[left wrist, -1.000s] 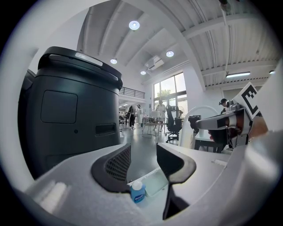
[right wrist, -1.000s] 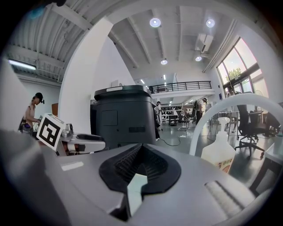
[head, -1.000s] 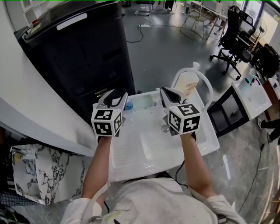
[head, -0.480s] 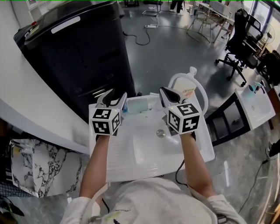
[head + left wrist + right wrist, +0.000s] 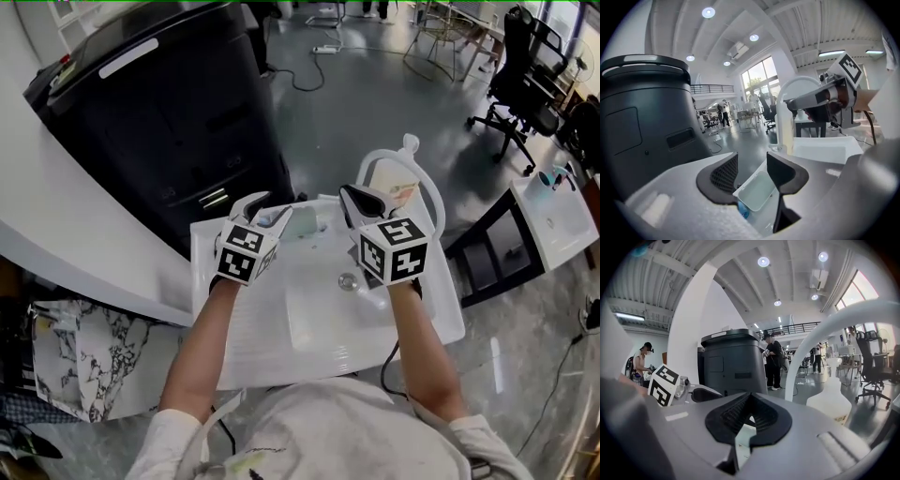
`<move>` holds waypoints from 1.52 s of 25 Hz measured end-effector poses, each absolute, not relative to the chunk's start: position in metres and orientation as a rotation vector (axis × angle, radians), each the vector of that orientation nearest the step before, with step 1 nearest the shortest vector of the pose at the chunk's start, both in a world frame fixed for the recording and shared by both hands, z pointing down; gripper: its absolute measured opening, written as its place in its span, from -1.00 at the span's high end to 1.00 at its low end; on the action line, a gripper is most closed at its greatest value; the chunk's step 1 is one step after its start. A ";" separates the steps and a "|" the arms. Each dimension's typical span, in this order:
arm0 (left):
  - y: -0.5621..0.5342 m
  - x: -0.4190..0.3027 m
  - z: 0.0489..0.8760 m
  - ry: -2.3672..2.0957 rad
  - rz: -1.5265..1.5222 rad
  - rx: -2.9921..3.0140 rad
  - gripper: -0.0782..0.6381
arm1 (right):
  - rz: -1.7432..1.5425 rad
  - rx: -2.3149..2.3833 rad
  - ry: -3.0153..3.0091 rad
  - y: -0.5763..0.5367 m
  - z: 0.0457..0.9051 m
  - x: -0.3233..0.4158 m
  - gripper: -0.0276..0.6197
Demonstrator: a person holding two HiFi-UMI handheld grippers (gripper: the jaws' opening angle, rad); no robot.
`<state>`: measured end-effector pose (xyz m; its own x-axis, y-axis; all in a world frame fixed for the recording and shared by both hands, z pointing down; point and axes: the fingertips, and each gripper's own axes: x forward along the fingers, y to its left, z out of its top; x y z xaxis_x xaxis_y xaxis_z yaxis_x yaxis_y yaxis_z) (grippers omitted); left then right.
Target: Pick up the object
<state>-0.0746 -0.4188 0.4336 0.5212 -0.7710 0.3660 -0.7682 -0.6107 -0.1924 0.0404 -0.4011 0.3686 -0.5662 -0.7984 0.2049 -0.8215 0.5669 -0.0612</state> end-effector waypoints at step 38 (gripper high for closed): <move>-0.420 -0.018 0.611 0.554 -1.591 -2.336 0.30 | 0.306 1.469 -2.557 -0.403 0.401 0.083 0.90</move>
